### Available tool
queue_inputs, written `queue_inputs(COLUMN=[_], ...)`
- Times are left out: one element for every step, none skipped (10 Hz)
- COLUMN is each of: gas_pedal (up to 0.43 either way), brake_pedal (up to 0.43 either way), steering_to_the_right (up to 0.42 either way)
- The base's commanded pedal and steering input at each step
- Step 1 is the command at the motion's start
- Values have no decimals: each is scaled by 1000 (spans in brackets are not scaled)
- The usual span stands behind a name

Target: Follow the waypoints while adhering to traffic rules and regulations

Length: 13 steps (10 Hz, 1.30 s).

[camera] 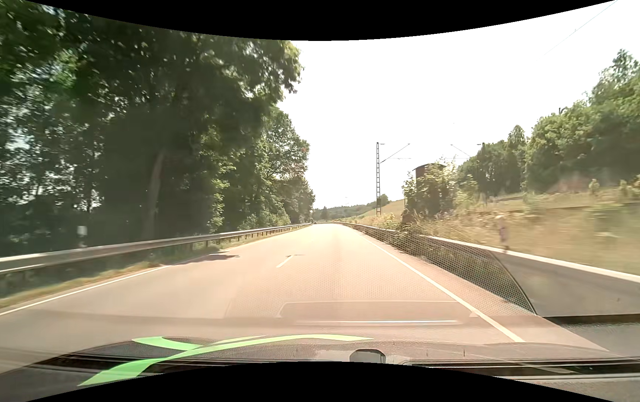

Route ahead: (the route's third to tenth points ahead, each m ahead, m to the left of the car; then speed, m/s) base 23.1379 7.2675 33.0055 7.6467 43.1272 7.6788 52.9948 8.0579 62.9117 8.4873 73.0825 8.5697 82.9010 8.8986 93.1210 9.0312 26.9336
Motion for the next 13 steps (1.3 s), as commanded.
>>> queue_inputs(gas_pedal=[240,240,248,268,268,280,280,280,280,280,268,260,248], brake_pedal=[0,0,0,0,0,0,0,0,0,0,0,0,0], steering_to_the_right=[-3,-3,-3,-3,-3,-3,-3,-3,-4,-4,-4,-4,-4])
